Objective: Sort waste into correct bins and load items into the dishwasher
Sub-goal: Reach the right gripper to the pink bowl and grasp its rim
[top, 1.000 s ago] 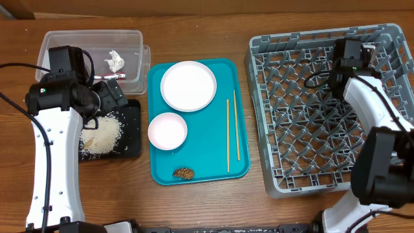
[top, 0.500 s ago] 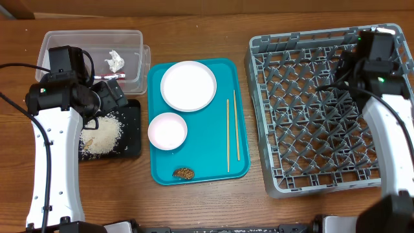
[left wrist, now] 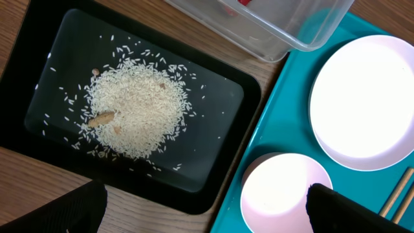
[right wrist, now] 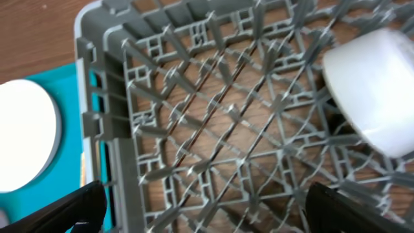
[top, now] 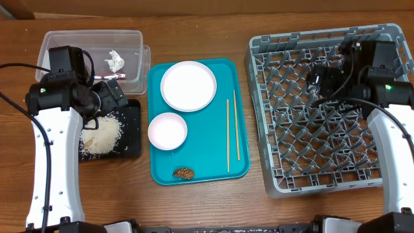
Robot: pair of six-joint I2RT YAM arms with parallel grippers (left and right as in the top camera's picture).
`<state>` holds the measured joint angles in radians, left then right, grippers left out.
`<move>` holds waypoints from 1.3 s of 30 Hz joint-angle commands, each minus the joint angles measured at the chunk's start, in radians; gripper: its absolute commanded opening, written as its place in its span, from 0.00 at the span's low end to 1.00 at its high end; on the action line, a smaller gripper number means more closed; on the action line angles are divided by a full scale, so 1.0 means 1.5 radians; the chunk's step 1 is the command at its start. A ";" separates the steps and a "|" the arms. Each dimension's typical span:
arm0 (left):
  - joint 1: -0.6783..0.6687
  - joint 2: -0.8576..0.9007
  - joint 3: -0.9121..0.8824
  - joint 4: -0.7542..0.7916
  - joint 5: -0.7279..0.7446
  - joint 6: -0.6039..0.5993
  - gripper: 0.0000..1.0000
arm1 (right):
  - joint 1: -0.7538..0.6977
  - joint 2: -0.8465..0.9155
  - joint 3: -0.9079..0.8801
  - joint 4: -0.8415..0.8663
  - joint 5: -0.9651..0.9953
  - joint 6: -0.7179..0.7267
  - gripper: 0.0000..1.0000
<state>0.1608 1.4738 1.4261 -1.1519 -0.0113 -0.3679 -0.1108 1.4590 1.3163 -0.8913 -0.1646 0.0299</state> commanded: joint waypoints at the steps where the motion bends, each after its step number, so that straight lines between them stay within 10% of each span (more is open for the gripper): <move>1: 0.002 0.005 0.010 0.003 0.008 -0.009 1.00 | 0.000 -0.004 0.001 -0.009 -0.068 0.003 1.00; 12: 0.002 0.007 0.010 0.001 0.017 -0.009 1.00 | 0.054 -0.004 0.001 -0.021 -0.169 0.003 0.95; 26: 0.009 0.007 0.010 -0.037 -0.035 -0.029 1.00 | 0.471 0.073 0.001 0.070 -0.005 0.136 0.90; 39: 0.178 0.007 0.010 -0.052 0.043 -0.049 1.00 | 0.572 0.256 0.001 0.180 -0.005 0.295 0.84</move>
<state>0.4110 1.4757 1.4261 -1.2278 0.0200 -0.4240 0.7269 1.7885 1.3163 -0.6537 -0.1825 0.3710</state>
